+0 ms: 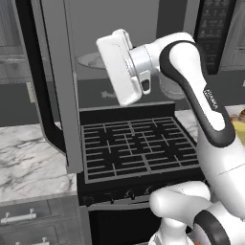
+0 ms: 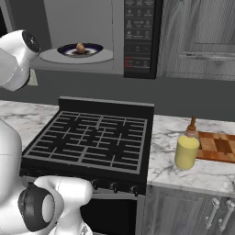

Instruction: Retrieve the reheated potato from the microwave, then place the potato, cheese, and condiment on the cutting board.

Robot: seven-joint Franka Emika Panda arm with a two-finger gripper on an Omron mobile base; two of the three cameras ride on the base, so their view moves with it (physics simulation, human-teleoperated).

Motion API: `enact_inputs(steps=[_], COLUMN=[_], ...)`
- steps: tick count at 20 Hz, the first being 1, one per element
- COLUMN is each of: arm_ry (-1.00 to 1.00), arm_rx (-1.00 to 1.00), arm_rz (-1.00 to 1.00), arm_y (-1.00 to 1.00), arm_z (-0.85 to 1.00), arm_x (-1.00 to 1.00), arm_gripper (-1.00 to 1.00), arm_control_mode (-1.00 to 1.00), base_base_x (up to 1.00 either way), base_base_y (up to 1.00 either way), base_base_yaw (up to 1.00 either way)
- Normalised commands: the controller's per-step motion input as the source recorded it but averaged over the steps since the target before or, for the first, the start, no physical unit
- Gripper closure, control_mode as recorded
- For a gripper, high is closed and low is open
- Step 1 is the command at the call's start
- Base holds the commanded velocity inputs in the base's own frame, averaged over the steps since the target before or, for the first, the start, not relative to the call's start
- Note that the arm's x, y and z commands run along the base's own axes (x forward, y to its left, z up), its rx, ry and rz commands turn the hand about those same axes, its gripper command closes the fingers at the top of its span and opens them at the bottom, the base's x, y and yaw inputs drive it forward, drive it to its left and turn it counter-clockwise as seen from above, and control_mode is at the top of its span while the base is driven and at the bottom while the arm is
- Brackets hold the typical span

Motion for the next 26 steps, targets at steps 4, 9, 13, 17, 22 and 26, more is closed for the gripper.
enact_inputs(steps=[4, 9, 13, 17, 22, 26], arm_ry=[-0.2, -0.42, -0.58, -0.56, -0.33, -0.21], arm_rx=[-0.18, -0.23, -0.33, -0.34, -0.22, -0.15], arm_rz=[0.0, 0.05, 0.06, 0.12, 0.15, 0.2], arm_y=[-0.73, -0.67, -0.45, -0.46, -0.5, -0.47], arm_z=[0.05, 0.0, 0.0, 0.0, 0.0, 0.06], arm_x=[0.05, 0.01, 0.01, 0.09, 0.41, 0.5], arm_gripper=[-1.0, -1.0, -1.0, -1.0, -1.0, -1.0], arm_control_mode=[-1.0, -1.0, -1.0, -1.0, -1.0, -1.0], base_base_x=[0.0, 0.0, 0.0, 0.0, 0.0, 0.0], base_base_y=[0.0, 0.0, 0.0, 0.0, 0.0, 0.0], base_base_yaw=[0.0, 0.0, 0.0, 0.0, 0.0, 0.0])
